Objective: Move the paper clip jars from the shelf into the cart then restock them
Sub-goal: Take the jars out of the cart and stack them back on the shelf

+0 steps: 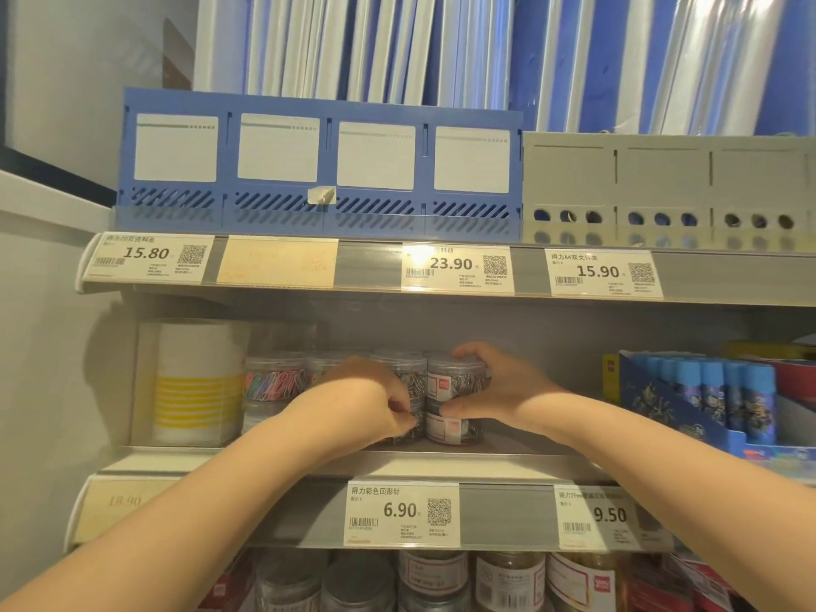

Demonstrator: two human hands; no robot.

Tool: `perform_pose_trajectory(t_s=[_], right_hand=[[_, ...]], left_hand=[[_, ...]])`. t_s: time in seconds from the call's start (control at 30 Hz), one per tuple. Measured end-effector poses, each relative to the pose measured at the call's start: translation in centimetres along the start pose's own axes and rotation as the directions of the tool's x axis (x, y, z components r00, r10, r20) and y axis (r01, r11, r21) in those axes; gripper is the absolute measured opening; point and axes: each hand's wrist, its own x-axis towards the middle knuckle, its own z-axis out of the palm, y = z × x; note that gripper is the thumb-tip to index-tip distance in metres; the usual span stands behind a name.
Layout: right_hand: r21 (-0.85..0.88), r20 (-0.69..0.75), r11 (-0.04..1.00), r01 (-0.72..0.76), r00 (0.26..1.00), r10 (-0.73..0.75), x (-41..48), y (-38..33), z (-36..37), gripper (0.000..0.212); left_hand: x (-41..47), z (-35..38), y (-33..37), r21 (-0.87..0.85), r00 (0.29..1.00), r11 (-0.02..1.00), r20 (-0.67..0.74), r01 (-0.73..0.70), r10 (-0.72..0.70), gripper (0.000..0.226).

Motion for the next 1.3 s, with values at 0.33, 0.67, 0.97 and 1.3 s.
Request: perform_pose_trajectory(t_s=[0.33, 0.67, 0.97, 1.3], right_hand=[[-0.009, 0.028, 0.997, -0.07, 0.997, 0.071, -0.7, -0.1, -0.5, 0.087], [-0.105, -0.062, 0.989, -0.106, 0.993, 0.1, -6.1, -1.5, -3.0, 0.076], [-0.18, -0.192, 0.975, -0.128, 0.977, 0.093, -23.5, -3.9, -10.6, 0.048], [-0.25, -0.343, 0.783, -0.57, 0.808, 0.479, -55.0, -4.4, -21.2, 0.018]], left_hand=[[-0.4, 0.8, -0.7, 0.013, 0.98, 0.997, -0.185, -0.071, 0.072, 0.032], [-4.1, -1.7, 3.2, -0.034, 0.916, 0.993, -0.389, -0.116, 0.094, 0.041], [-10.3, -4.3, 16.6, -0.151, 0.898, 0.949, -0.393, -0.276, 0.199, 0.036], [-21.8, -3.3, 46.4, -0.405, 0.675, 0.547, -0.331, -0.733, 0.66, 0.027]])
